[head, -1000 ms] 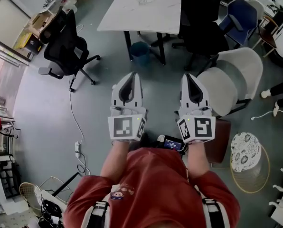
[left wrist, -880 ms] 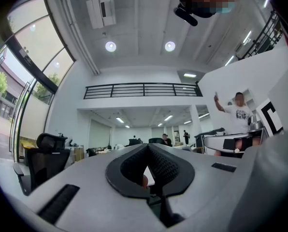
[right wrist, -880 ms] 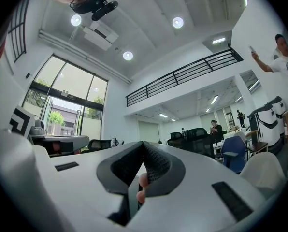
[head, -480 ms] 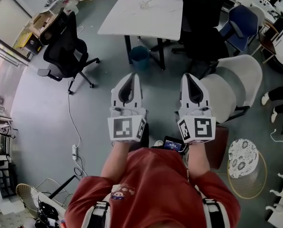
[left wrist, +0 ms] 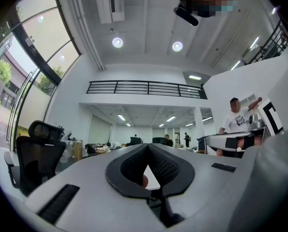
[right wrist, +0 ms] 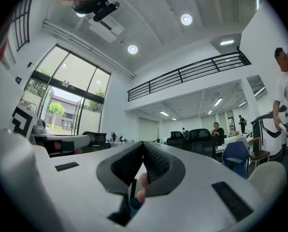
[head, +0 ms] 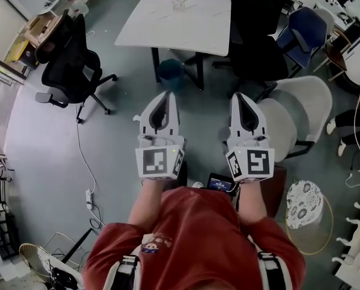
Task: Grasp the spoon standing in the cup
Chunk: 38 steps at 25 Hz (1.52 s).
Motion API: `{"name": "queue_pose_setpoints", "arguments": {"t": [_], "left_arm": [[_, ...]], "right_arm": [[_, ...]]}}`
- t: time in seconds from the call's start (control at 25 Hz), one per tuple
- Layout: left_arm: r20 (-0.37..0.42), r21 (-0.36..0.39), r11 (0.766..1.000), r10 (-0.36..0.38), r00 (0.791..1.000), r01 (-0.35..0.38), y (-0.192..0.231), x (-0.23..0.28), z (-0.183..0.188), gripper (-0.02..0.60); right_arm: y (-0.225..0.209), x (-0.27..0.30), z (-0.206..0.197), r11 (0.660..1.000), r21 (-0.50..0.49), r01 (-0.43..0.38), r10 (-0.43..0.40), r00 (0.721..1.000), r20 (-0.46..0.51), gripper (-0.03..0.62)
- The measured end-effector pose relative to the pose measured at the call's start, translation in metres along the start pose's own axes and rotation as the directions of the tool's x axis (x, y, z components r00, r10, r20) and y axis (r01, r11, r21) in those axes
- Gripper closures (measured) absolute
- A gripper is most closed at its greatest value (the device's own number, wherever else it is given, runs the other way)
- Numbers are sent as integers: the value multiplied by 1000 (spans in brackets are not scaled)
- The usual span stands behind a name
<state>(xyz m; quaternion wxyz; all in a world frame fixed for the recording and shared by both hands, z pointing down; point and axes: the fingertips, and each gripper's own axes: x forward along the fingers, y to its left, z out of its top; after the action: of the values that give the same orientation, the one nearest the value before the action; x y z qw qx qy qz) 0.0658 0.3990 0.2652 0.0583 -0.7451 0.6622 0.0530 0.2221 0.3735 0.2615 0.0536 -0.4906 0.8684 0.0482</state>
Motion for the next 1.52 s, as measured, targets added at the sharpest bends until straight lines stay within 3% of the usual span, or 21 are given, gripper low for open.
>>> {"name": "queue_pose_setpoints", "arguments": {"t": [0.36,0.6,0.88,1.2,1.52], "left_arm": [[-32,10,1000,-4,999,4,77,65,-28,572],[-27,-72,997,19,999,-21,132,103,-34,572],[-2,-52,998,41,999,-41,188,137,-32,572],[25,-37,999,31,999,-30,215,159,-21,572],[14,3,1000,-3,1000,3,225,192,-27,572]], "right_arm": [[27,105,-25,1000,-26,-6,5,999,-54,582],[61,175,-31,997,-73,-40,34,995,-90,582],[77,235,-24,994,-103,-44,34,995,-93,582],[83,269,-14,994,-102,-34,28,998,-53,582],[59,297,-18,999,-47,-5,5,1000,2,582]]}}
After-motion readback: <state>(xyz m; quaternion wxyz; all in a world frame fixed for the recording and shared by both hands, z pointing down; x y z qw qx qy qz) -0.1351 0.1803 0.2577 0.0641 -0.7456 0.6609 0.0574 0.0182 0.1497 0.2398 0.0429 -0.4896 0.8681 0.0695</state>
